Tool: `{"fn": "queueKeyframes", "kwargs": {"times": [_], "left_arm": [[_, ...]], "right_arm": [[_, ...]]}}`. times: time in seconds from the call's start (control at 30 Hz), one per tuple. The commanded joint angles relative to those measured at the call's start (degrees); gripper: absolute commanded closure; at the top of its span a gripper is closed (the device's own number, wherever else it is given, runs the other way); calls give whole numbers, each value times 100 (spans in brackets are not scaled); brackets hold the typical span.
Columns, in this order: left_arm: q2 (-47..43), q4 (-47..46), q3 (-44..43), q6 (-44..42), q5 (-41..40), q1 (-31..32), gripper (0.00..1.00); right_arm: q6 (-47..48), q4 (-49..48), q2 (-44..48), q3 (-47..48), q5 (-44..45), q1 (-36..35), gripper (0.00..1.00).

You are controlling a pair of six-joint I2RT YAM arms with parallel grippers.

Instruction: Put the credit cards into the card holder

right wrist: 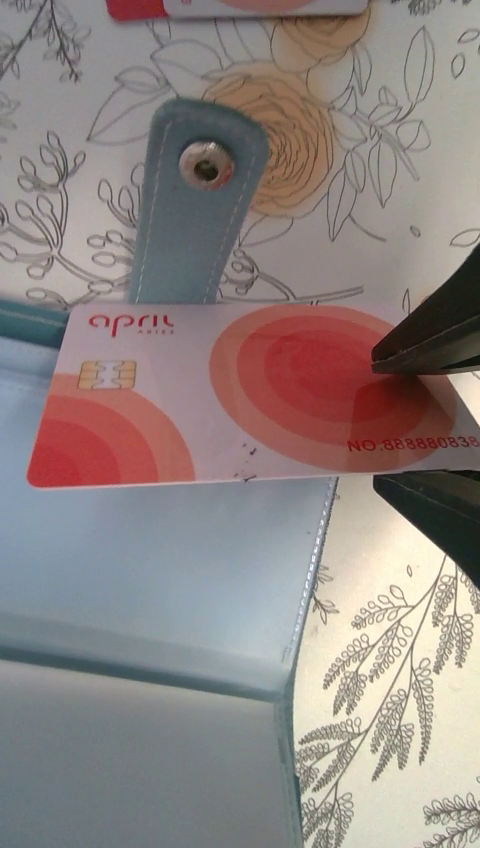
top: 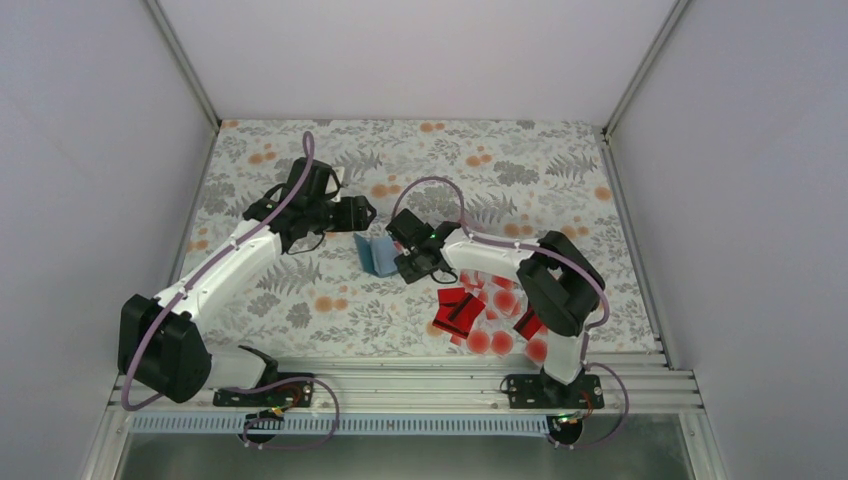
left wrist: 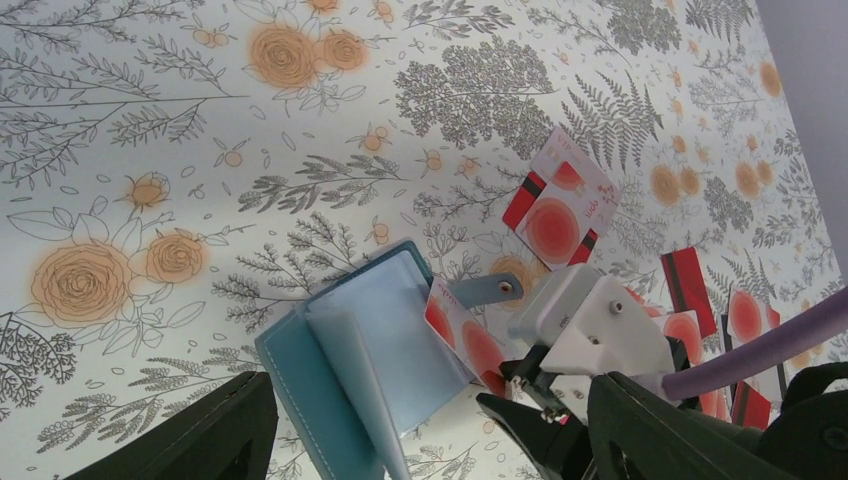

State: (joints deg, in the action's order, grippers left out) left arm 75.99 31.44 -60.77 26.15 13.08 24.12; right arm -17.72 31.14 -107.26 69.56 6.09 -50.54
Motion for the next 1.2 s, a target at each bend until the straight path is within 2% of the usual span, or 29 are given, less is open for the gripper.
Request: {"fn": "queueKeyframes", "kwargs": {"times": [0.0, 0.43, 1.17], "left_arm": [[-93, -57, -45, 42, -86, -30, 22], [-3, -111, -97, 110, -100, -35, 22], [67, -121, -184, 87, -78, -30, 22]], "right_arm": [[156, 118, 241, -15, 199, 130, 77], [466, 121, 410, 27, 264, 375, 96], [564, 503, 772, 315, -130, 641, 96]]}}
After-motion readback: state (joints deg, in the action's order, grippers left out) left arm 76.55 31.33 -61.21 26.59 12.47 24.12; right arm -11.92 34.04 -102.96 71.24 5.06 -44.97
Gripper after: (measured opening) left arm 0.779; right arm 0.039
